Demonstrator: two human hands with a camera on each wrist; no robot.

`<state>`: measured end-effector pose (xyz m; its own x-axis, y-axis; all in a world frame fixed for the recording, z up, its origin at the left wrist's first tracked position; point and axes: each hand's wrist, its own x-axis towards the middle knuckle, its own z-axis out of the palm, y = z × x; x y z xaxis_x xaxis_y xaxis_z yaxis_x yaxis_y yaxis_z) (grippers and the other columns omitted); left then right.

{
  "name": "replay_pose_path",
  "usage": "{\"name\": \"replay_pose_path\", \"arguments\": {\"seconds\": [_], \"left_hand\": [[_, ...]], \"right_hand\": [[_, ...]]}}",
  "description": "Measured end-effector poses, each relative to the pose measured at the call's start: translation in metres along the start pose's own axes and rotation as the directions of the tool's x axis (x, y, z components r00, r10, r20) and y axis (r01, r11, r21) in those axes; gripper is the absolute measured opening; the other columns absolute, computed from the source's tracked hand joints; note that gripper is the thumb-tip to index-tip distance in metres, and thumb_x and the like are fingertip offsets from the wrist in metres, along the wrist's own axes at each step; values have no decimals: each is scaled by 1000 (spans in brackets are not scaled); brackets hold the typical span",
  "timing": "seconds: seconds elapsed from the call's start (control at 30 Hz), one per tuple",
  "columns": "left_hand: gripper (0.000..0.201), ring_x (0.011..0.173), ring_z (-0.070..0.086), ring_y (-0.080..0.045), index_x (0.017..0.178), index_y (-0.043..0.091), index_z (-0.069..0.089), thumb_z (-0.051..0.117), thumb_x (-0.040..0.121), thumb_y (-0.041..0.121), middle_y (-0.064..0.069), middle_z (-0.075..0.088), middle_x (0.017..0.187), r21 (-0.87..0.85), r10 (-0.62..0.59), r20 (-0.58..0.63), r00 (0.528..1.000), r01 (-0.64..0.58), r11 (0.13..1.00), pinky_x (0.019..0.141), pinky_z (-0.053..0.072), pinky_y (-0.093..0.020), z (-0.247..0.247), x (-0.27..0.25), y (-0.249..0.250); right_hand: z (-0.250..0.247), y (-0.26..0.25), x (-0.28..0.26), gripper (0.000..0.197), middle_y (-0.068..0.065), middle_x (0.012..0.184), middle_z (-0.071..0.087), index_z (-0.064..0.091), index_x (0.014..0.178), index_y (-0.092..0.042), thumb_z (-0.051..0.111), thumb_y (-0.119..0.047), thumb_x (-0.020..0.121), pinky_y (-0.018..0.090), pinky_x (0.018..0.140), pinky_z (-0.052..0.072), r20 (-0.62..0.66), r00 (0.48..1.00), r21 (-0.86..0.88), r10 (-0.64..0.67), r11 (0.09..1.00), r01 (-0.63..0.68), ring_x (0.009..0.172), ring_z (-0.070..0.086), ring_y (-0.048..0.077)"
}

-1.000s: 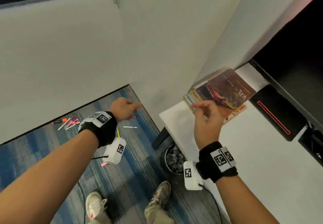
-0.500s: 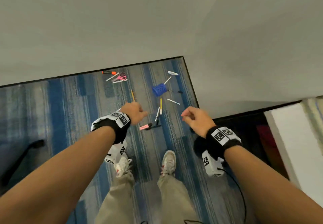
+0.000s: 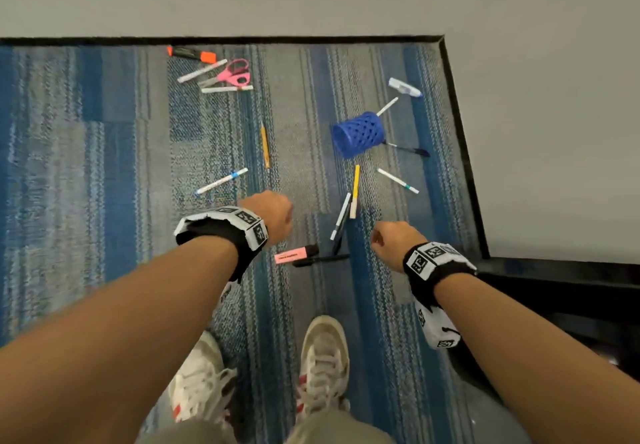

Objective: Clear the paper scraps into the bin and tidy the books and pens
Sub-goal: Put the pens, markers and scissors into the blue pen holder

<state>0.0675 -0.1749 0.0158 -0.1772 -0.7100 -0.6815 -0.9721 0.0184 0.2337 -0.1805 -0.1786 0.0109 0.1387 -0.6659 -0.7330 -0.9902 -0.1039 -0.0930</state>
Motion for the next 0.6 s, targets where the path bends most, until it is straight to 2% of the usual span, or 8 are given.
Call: {"name": "replay_pose_path", "arguments": {"seconds": [0.1, 0.2, 0.27, 0.33, 0.4, 0.47, 0.53, 0.6], "left_hand": [[28, 107, 60, -35, 113, 13, 60, 50, 92, 28, -13, 63, 115, 141, 96, -5, 995, -95, 986, 85, 51, -39, 36, 57, 11], [34, 112, 58, -35, 123, 14, 52, 53, 92, 27, -13, 60, 121, 238, 200, -57, 978, -182, 954, 86, 49, -40, 68, 109, 30], [41, 114, 56, -35, 124, 11, 47, 57, 91, 34, -14, 58, 124, 183, 234, -69, 970, -218, 959, 90, 47, -42, 89, 135, 42], [45, 112, 57, -36, 118, 7, 49, 59, 89, 40, -16, 59, 121, 74, 201, -71, 977, -196, 978, 91, 49, -43, 111, 152, 48], [46, 108, 59, -36, 114, 8, 51, 61, 86, 42, -15, 59, 118, 26, 138, -125, 983, -136, 990, 86, 50, -41, 131, 159, 51], [43, 111, 59, -36, 117, 9, 51, 56, 88, 39, -13, 55, 122, 13, 95, -184, 978, -94, 995, 86, 48, -41, 142, 155, 55], [36, 115, 56, -36, 121, 8, 52, 49, 93, 31, -14, 52, 126, -2, 67, -196, 978, -69, 998, 90, 47, -43, 147, 148, 58], [32, 115, 55, -37, 120, 6, 52, 45, 95, 25, -16, 54, 126, -38, 47, -182, 982, -55, 998, 91, 46, -42, 145, 140, 55]], "right_hand": [[28, 4, 62, 36, 13, 122, 55, 52, 124, -15, 51, -14, 88, 42, 89, 48, -102, 994, -71, -43, 997, 36, 108, 57, 35], [47, 9, 117, 56, 11, 133, 40, 39, 137, -18, 55, -5, 85, 46, 95, 42, -197, 970, -287, -141, 955, 81, 120, 46, 35], [57, 13, 141, 49, 11, 138, 36, 41, 134, -16, 52, -6, 87, 48, 96, 39, -284, 935, -449, -214, 891, 67, 123, 40, 34], [69, 17, 153, 36, 11, 138, 39, 47, 125, -14, 46, -9, 89, 46, 92, 39, -359, 876, -550, -321, 831, 79, 120, 43, 32], [75, 19, 152, 29, 9, 127, 52, 56, 110, -15, 42, -12, 84, 43, 80, 45, -377, 838, -619, -394, 780, 88, 106, 54, 30], [78, 26, 147, 22, 6, 101, 65, 61, 90, -18, 44, -16, 76, 39, 66, 49, -350, 831, -635, -432, 762, 128, 85, 62, 26], [81, 36, 143, 9, 4, 76, 65, 61, 79, -17, 63, -20, 71, 36, 57, 50, -323, 835, -609, -445, 773, 177, 68, 64, 25], [89, 44, 137, 29, 6, 73, 64, 61, 80, -15, 82, -25, 63, 36, 55, 51, -292, 849, -582, -441, 786, 208, 65, 65, 26]]}}
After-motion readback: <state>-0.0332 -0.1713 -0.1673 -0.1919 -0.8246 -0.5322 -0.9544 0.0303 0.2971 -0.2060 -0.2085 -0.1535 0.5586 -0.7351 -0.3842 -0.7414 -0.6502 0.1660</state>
